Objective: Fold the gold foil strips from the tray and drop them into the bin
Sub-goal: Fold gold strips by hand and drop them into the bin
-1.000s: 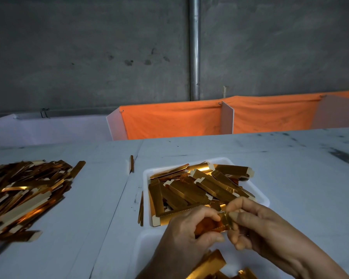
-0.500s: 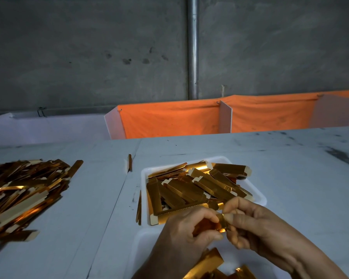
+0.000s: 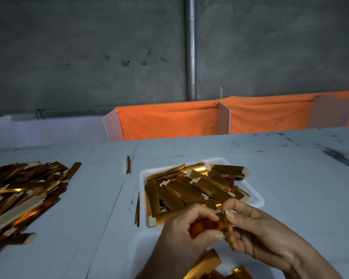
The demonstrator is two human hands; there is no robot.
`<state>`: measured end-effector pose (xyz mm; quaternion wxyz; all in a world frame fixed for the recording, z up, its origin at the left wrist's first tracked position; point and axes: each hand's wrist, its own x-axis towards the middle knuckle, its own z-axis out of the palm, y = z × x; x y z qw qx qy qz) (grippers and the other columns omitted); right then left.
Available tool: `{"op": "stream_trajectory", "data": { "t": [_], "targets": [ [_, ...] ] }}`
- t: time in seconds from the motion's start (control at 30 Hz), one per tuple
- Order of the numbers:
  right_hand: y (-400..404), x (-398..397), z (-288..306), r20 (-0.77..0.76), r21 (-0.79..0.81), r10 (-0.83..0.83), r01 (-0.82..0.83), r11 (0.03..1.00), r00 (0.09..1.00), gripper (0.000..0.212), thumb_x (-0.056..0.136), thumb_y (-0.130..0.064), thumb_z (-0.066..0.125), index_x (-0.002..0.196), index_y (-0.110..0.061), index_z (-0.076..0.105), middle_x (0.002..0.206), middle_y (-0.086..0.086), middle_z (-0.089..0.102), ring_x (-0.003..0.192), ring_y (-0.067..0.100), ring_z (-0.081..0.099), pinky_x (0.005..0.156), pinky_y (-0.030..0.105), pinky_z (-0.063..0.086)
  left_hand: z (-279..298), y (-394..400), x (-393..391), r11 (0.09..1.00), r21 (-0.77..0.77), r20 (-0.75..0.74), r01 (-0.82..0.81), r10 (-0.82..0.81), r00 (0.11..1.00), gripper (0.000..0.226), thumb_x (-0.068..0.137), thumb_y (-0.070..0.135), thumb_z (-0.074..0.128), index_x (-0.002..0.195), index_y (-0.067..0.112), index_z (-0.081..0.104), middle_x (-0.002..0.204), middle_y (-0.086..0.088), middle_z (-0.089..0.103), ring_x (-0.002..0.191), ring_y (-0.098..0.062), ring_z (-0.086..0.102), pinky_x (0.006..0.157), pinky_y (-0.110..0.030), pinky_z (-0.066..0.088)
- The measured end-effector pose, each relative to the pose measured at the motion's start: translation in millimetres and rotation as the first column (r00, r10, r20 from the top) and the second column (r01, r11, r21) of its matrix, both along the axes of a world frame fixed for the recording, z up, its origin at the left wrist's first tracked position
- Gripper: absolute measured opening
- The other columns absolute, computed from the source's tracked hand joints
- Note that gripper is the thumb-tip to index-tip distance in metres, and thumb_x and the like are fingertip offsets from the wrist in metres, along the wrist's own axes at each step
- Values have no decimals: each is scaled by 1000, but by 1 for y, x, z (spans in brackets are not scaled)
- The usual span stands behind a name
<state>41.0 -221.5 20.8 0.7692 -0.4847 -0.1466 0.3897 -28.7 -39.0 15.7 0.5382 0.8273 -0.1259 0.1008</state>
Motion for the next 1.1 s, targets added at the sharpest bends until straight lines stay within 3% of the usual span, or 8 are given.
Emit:
{"op": "stream_trajectory", "data": {
  "t": [0.17, 0.33, 0.57, 0.7, 0.83, 0.97, 1.03, 1.1],
  "targets": [
    [-1, -1, 2, 16, -31, 8, -8, 999, 1000, 33, 61, -17, 90, 83, -6, 67, 68, 19, 58, 58, 22, 63, 52, 27, 57, 0, 3, 0, 1000, 17, 7, 1, -1, 1000, 30, 68, 56, 66, 97, 49, 59, 107, 26, 62, 106, 1, 57, 86, -22, 52],
    [1, -3, 4, 35, -57, -50, 52, 997, 998, 10, 81, -10, 74, 79, -5, 66, 66, 17, 57, 55, 22, 62, 49, 26, 56, 0, 3, 1, 999, 37, 60, 21, -23, 998, 31, 72, 56, 65, 101, 48, 58, 108, 26, 62, 108, 0, 57, 86, -19, 50],
    [6, -4, 2, -14, -62, -95, 94, 994, 995, 7, 76, -9, 67, 70, -6, 66, 61, 16, 55, 47, 19, 59, 45, 25, 53, 1, 6, 2, 999, 25, -48, 29, -27, 998, 25, 75, 46, 69, 97, 49, 58, 103, 22, 65, 102, 1, 59, 84, -19, 51],
    [1, 0, 1, 92, -262, -74, 96, 960, 993, 14, 70, -15, 74, 72, -6, 63, 63, 17, 59, 50, 20, 62, 44, 23, 49, 0, 1, 2, 987, 159, -114, 15, 3, 993, 24, 78, 45, 70, 93, 55, 54, 93, 36, 57, 95, 15, 51, 71, -1, 41],
    [-3, 1, 1, 205, -469, -60, 152, 870, 977, 18, 81, -22, 69, 81, -5, 60, 64, 14, 64, 55, 19, 64, 49, 23, 50, -1, -5, 7, 980, 179, -278, 91, -38, 960, 20, 78, 41, 70, 90, 47, 55, 81, 24, 59, 79, 8, 55, 67, -6, 40],
    [-7, 8, -1, 327, -383, -388, 497, 779, 861, 19, 91, -22, 60, 81, -6, 62, 59, 8, 60, 49, 13, 58, 49, 21, 48, 1, -5, 9, 965, 202, -332, 166, -92, 939, 24, 82, 42, 68, 101, 28, 64, 98, 10, 68, 90, 2, 61, 78, -12, 49],
    [-6, 8, -1, 400, -324, -509, 638, 699, 762, 19, 94, -22, 56, 83, -9, 65, 62, 6, 65, 53, 13, 62, 53, 22, 50, 0, 1, 9, 968, 244, -219, 52, 2, 976, 23, 86, 52, 56, 97, 33, 64, 90, 17, 65, 91, 10, 57, 73, -7, 45],
    [0, 8, -6, 630, -322, -447, 738, 593, 635, 17, 95, -28, 54, 84, -25, 67, 72, -4, 69, 70, 9, 66, 65, 20, 50, -2, 7, 11, 937, 326, -63, -124, 152, 986, 19, 94, 50, 44, 99, 38, 59, 90, 23, 58, 93, 16, 50, 71, -2, 41]
  ]
}}
